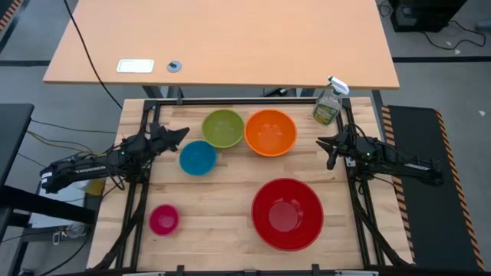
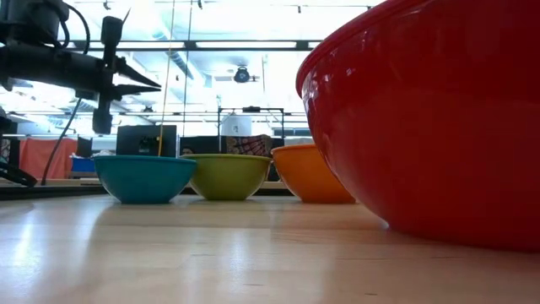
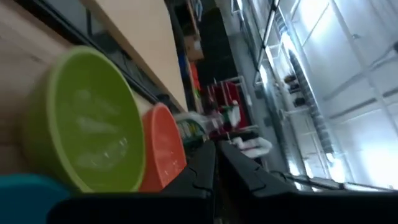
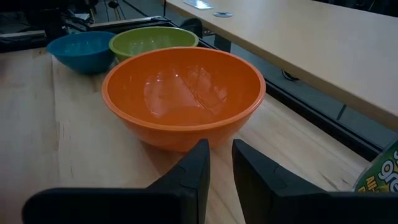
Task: Nest bowls inside each other
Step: Stack the orange bowl on top of the red bowl
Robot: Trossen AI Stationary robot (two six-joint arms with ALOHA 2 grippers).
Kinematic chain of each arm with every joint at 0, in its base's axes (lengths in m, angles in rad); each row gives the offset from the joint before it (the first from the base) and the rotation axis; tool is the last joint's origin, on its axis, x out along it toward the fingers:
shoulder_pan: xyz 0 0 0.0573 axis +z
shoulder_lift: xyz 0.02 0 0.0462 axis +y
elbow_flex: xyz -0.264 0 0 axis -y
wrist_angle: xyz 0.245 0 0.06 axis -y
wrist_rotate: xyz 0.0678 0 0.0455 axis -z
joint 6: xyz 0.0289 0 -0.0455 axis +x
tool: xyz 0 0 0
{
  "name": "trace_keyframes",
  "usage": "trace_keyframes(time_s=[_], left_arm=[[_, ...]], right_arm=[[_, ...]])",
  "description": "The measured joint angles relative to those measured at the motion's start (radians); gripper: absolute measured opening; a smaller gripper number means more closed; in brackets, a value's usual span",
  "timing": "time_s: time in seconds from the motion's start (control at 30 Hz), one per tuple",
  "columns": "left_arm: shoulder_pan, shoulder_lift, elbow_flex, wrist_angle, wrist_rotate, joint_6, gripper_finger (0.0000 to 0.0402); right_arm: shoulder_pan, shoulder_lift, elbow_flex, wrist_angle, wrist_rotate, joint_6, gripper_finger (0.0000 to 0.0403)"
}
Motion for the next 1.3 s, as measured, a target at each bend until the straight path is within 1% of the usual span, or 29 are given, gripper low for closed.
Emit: trace_keyframes(time_s=[0.1,0.2,0.27,0.33,0.43,0.5,0.6,0.73,0.8,0.83,0.9,1.0,1.13,1.23,1.3], left_arm=[[0.000,0.000,0.000,0.050,0.010,0.015,0.0023],[0.000,0.000,0.000,0.169,-0.030,0.075,0.0023],[0.000,0.000,0.000,0.273,-0.068,0.139,0.0023],[0.001,0.000,0.000,0.363,-0.099,0.223,0.0023],[0.001,0.000,0.000,0.450,-0.135,0.340,0.0023],[0.001,0.000,0.000,0.471,-0.139,0.397,0.0023],[0.001,0.002,0.000,0.466,-0.144,0.448,0.0023],[0.001,0.024,0.000,0.467,-0.224,0.464,0.0023],[0.009,0.042,0.003,0.465,-0.231,0.454,0.0023],[0.014,0.052,0.003,0.465,-0.216,0.445,0.0023],[0.027,0.075,0.003,0.466,-0.155,0.426,0.0023],[0.050,0.118,0.003,0.463,-0.028,0.422,0.0023],[0.090,0.181,0.003,0.443,0.121,0.438,0.0023],[0.129,0.229,0.004,0.443,0.226,0.421,0.0023],[0.157,0.256,0.023,0.413,0.304,0.412,0.0023]], right_arm=[[0.000,0.000,0.000,0.002,0.006,-0.001,0.0078],[0.000,0.000,0.000,0.067,0.065,-0.004,0.0078],[0.000,0.000,0.000,0.170,0.071,0.020,0.0078],[0.000,0.000,0.000,0.316,0.069,0.049,0.0078],[0.000,0.000,0.000,0.516,0.084,0.023,0.0078],[-0.002,0.000,0.001,0.604,0.092,0.014,0.0078],[-0.010,0.000,0.001,0.656,0.130,0.036,0.0078],[-0.028,0.050,0.001,0.722,0.167,0.153,0.0078],[-0.039,0.100,0.001,0.782,0.167,0.212,0.0078],[-0.043,0.133,0.001,0.817,0.163,0.226,0.0078],[-0.048,0.208,0.001,0.892,0.149,0.229,0.0078],[-0.058,0.348,0.001,1.034,0.144,0.223,0.0078],[-0.079,0.561,0.000,1.255,0.168,0.231,0.0078],[-0.109,0.719,0.002,1.425,0.189,0.331,0.0078],[-0.133,0.809,0.029,1.467,0.189,0.415,0.0078]])
